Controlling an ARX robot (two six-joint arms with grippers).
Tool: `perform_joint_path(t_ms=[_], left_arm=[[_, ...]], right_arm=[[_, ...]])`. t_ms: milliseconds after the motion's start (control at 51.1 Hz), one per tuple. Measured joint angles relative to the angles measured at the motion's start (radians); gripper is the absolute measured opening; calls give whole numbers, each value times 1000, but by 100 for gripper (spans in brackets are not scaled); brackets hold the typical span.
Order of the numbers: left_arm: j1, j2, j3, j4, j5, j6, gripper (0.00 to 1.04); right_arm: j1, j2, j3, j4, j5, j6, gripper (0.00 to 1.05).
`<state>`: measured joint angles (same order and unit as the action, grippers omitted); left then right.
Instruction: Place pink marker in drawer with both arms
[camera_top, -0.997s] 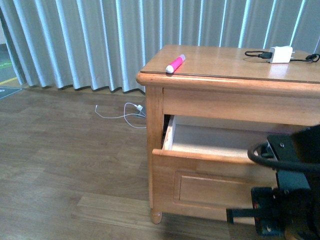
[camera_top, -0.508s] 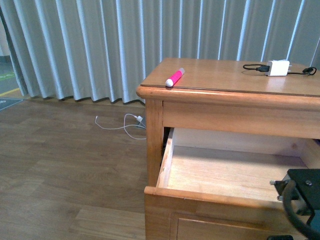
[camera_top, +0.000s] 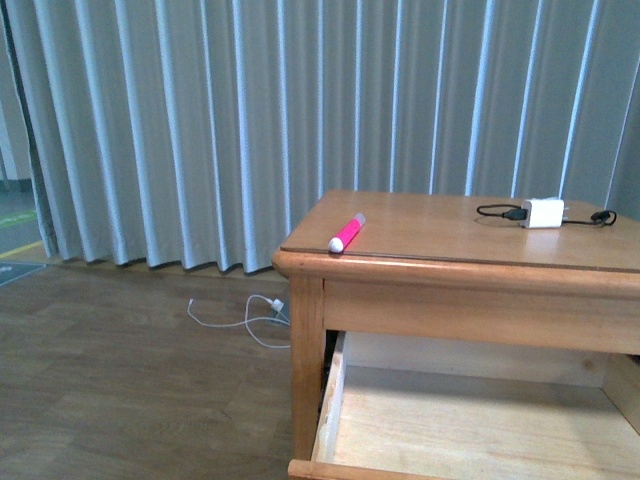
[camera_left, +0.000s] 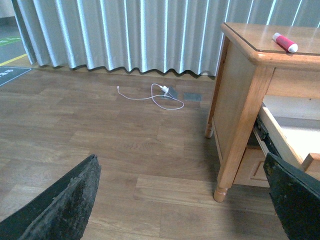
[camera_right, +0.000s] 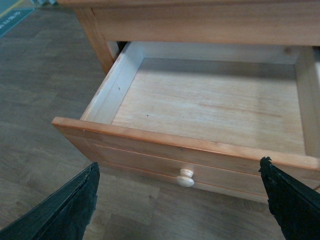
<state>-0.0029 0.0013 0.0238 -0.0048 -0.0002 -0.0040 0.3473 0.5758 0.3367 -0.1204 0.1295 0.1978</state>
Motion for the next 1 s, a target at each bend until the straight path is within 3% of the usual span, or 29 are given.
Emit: perform_joint_path(t_ms=[98,235,391,528,880,997], left_arm=[[0,0,0,0,0,0,99],[0,0,0,0,0,0,99],[0,0,0,0,0,0,99],[0,0,0,0,-1,0,99],[0,0,0,0,0,0,99],[0,0,0,0,0,0,99]], right_arm=[[-73,-153,-22,-79,-31,-37,96],[-216,-325,-87,-60,-90,-90,96],[-242,-339,-94,-55,-95,-106,96],[-339,-455,-184,85,-120,-171,71],[-343,-507,-257,106,-127,-194,5],[-343,-511,-261,106,-127,-195,23]])
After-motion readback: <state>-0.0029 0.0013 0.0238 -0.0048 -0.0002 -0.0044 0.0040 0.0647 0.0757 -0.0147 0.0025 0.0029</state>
